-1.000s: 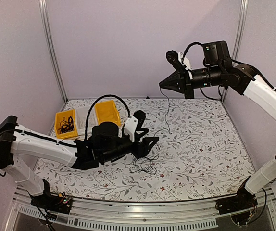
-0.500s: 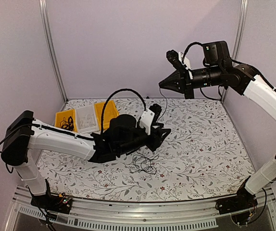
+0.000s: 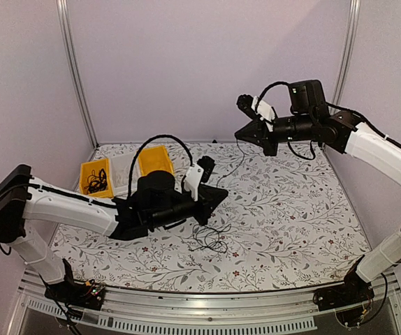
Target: Untangle the cables
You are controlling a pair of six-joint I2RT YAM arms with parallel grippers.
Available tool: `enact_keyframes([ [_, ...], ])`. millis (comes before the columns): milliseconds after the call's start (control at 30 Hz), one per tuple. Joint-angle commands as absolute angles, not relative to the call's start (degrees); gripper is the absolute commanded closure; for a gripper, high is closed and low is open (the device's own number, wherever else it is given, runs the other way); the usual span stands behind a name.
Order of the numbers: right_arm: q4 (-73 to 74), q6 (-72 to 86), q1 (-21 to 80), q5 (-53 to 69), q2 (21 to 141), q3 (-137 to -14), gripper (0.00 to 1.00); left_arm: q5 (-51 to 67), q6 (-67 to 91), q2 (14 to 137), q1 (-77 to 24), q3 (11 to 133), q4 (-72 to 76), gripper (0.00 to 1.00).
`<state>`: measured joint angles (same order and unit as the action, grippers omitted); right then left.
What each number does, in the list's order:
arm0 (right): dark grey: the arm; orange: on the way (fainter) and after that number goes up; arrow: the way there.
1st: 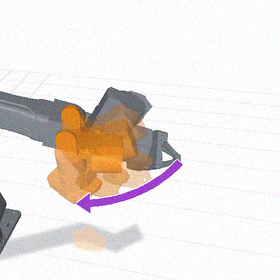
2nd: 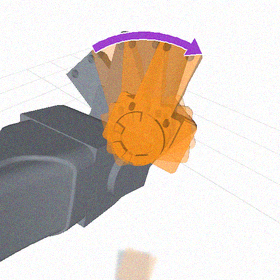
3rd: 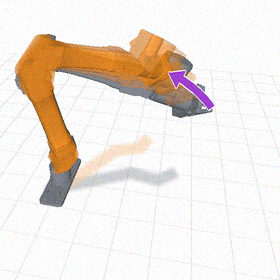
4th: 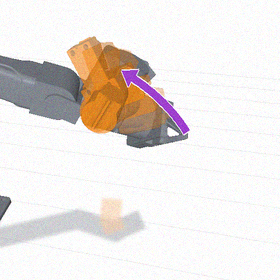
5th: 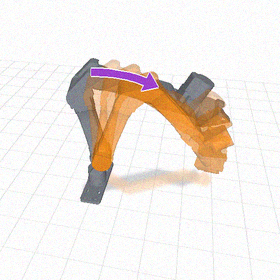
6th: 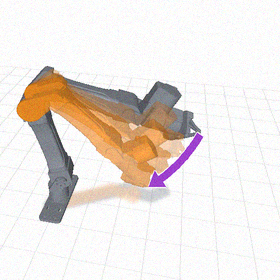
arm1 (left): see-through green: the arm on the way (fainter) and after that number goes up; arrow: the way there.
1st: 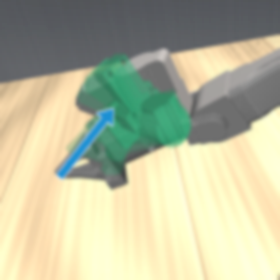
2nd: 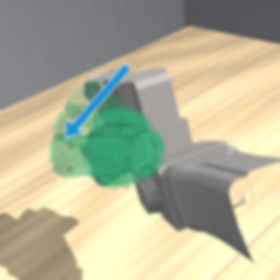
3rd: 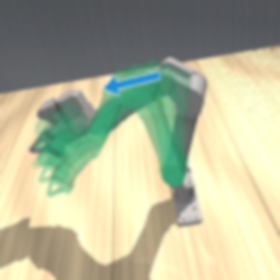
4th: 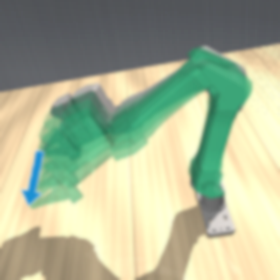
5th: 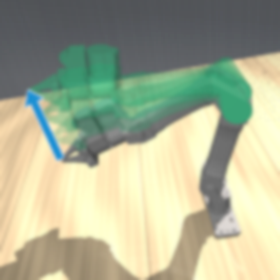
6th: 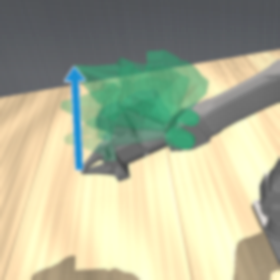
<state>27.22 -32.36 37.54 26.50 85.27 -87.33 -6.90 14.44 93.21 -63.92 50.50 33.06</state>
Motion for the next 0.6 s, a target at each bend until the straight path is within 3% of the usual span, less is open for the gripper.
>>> enact_keyframes([
  [0,15.55,-35.58,35.74,12.63,84.26,-77.28,1.00,-5.16,12.04,84.51,-64.26,46.17,39.46,1.00],
  [100,13.05,-38.37,35.42,9.19,86.26,-72.61,1.00,-10.15,11.33,78.90,-64.27,43.10,40.09,1.00],
  [200,14.23,-37.05,35.43,13.69,88.64,-70.79,1.00,-14.30,9.91,75.29,-64.17,41.94,38.80,1.00],
  [433,16.95,-32.77,35.40,20.99,88.72,-71.89,0.58,-18.97,8.74,74.27,-62.02,43.65,32.82,1.00],
  [567,18.78,-32.31,35.33,22.58,86.16,-70.93,0.51,-20.24,9.00,73.94,-58.69,45.51,28.31,1.00],
])
